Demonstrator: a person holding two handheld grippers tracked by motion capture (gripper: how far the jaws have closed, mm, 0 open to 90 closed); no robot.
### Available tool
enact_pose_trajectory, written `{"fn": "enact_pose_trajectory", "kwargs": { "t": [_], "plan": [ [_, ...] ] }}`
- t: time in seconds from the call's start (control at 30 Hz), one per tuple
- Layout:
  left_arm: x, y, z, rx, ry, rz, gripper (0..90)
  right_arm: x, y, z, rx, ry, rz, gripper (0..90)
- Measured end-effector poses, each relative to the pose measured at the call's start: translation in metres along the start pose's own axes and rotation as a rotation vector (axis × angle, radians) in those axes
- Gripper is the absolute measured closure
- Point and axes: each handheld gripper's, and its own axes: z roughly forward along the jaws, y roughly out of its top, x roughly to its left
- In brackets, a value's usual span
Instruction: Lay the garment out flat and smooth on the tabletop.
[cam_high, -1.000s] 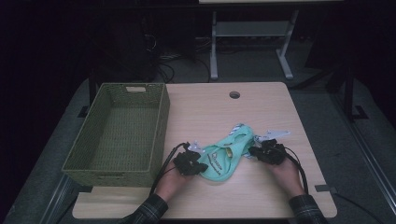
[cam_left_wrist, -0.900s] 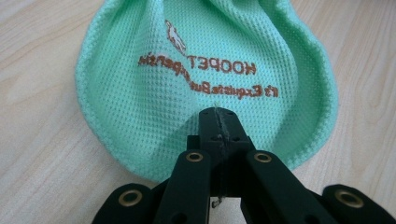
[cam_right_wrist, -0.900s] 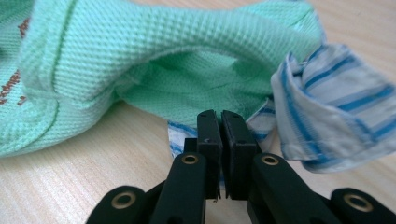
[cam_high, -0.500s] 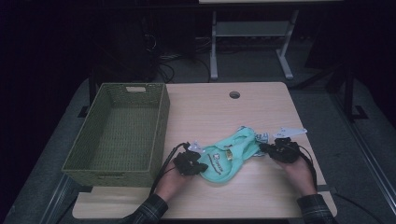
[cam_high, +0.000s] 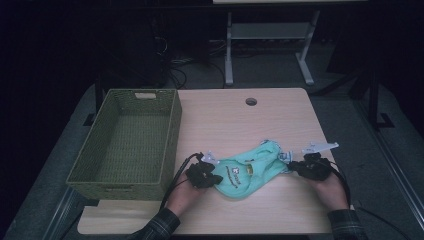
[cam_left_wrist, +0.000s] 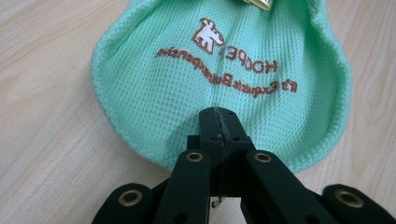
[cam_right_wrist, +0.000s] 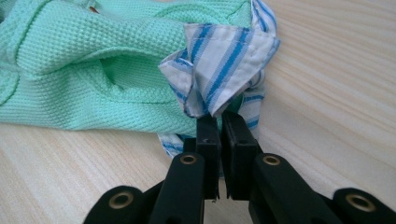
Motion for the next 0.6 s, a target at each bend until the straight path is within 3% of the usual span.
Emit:
{"fn": "enact_pose_trajectory", "kwargs": {
  "t": [0.1, 0.13, 0.27, 0.47, 0.6],
  "plan": [
    [0.0, 0.0, 0.0, -0.001, -0.01, -0.007, 87.3, 0.001, 0.002, -0.003, -0.02, 0.002, 0.009, 82.0],
    [-0.001, 0.0, 0.001, -0.011, -0.016, -0.027, 85.2, 0.002, 0.002, -0.006, -0.023, -0.005, 0.013, 80.5],
    [-0.003, 0.004, -0.001, 0.006, -0.019, -0.001, 82.1, 0.006, 0.003, -0.017, -0.063, 0.026, 0.028, 81.3],
    [-0.003, 0.02, -0.011, -0.053, -0.016, -0.003, 89.5, 0.023, 0.004, -0.02, -0.075, 0.08, 0.005, 89.7],
    [0.003, 0.035, -0.011, -0.054, 0.001, 0.019, 89.6, 0.036, 0.006, -0.016, -0.079, 0.125, -0.005, 89.8]
  ]
}}
